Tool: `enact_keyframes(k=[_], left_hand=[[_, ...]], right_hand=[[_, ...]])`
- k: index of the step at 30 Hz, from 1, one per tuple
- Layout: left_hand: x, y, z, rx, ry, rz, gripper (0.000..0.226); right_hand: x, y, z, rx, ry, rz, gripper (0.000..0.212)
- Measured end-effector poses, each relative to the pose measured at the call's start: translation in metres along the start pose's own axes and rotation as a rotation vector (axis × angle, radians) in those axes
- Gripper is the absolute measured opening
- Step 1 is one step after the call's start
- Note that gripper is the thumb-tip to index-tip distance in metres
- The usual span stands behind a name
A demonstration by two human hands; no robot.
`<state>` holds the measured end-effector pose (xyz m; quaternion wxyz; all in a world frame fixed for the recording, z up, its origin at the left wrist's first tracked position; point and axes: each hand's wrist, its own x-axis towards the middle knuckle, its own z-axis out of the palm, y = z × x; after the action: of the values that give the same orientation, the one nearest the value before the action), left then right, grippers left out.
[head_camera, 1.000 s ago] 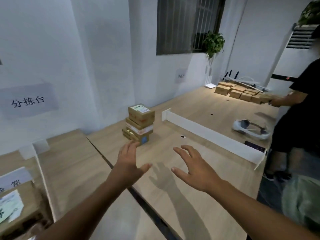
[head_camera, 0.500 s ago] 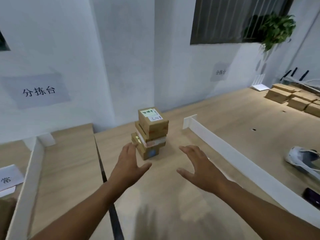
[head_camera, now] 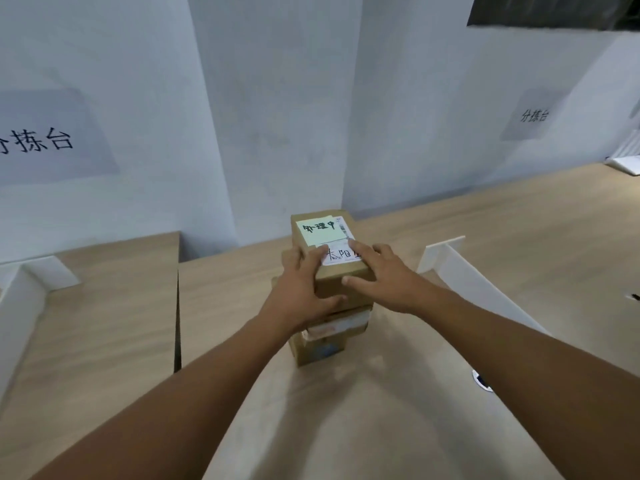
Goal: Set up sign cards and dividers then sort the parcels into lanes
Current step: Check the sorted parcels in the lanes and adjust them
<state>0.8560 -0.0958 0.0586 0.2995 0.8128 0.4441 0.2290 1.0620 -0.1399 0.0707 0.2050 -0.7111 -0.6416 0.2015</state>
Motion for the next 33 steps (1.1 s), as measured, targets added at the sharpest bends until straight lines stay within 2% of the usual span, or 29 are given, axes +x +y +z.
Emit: enact_keyframes(k=[6,12,16,20,27,33], left_hand=[[0.0,-0.009,0.018,-0.055,0.094,0.036,0.087],[-0.072,0.035,-0.021,-0.111,0.161,0.195,0.092],[-0.164,0.072,-0.06,-0.09,0.188,0.306,0.093],[-0.265,0.104,-0.108,-0.04,0.282,0.323,0.093],[-0.476,0.125,-0.192,0.107,0.449,0.249,0.087],[-0.637,0.105,-0.244,0.184,0.575,0.122,0.082]], right_hand=[[-0.005,0.018,0.017,0.069,0.109,-0.077,0.08],[-0.093,-0.027,-0.012,0.152,0.259,-0.23,0.091],[-0.178,-0.07,-0.032,0.139,0.239,-0.33,0.101],[-0.259,-0.138,-0.044,0.116,0.218,-0.44,0.101],[-0.388,-0.278,-0.006,0.129,0.212,-0.697,0.104],[-0.472,-0.376,0.057,0.202,0.078,-0.824,0.104]])
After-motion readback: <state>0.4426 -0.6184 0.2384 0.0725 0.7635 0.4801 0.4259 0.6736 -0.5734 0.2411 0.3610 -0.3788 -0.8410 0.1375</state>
